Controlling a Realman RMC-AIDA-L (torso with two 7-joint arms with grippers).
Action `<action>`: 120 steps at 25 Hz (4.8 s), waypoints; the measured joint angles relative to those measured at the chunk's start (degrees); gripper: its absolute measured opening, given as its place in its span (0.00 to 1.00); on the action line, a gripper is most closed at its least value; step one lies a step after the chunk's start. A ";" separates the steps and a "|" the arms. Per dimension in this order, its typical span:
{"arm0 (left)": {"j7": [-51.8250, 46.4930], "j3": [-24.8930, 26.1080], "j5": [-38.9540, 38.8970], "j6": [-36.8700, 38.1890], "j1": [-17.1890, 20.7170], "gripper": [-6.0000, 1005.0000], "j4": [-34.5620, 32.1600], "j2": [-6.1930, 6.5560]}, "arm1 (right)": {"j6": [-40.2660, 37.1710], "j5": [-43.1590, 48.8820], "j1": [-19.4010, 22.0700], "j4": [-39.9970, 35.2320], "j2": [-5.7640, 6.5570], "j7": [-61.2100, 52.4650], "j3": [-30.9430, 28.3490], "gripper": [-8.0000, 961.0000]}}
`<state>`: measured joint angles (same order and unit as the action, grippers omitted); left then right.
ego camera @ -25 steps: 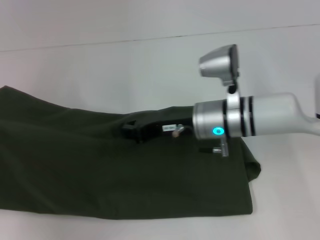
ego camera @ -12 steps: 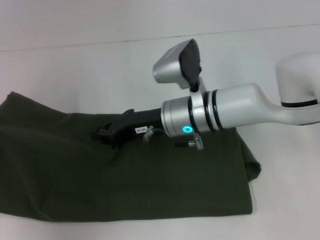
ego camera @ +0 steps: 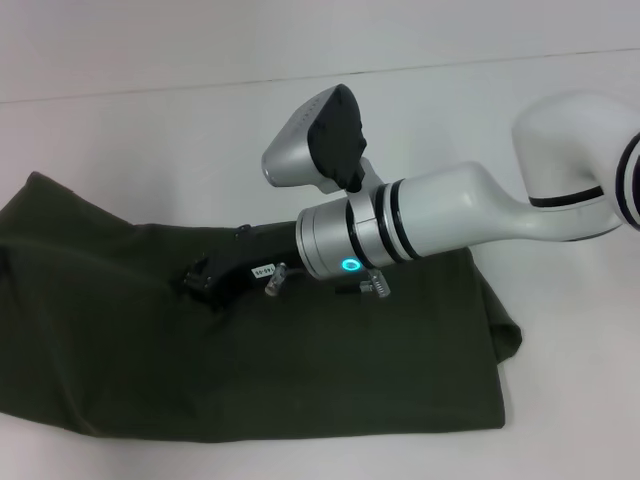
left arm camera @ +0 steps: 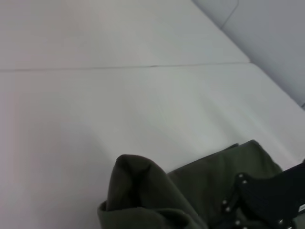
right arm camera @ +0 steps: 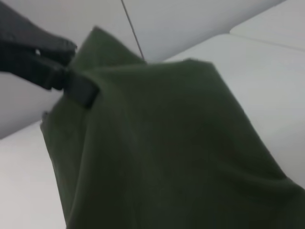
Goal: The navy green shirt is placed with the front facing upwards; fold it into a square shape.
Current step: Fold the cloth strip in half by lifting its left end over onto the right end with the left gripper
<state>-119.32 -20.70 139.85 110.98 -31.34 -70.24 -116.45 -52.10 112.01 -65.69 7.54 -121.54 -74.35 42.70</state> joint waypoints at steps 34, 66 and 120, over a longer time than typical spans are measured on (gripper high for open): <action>-4.20 0.39 -17.66 7.16 0.35 0.04 0.02 0.31 | 9.57 30.04 -2.73 6.05 0.15 -0.10 -25.36 0.15; -5.04 -3.70 -23.79 2.86 0.75 0.04 4.10 -2.08 | -18.44 29.10 17.70 -10.96 1.72 4.45 -45.88 0.40; 13.62 -26.67 -36.67 -22.73 -8.47 0.10 44.85 -8.05 | -49.38 4.98 36.25 -38.04 3.60 -7.39 -43.58 0.64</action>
<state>-105.70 -47.37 103.18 88.25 -39.81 -25.39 -124.49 -101.48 117.00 -29.44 -30.50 -117.94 -81.74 -0.88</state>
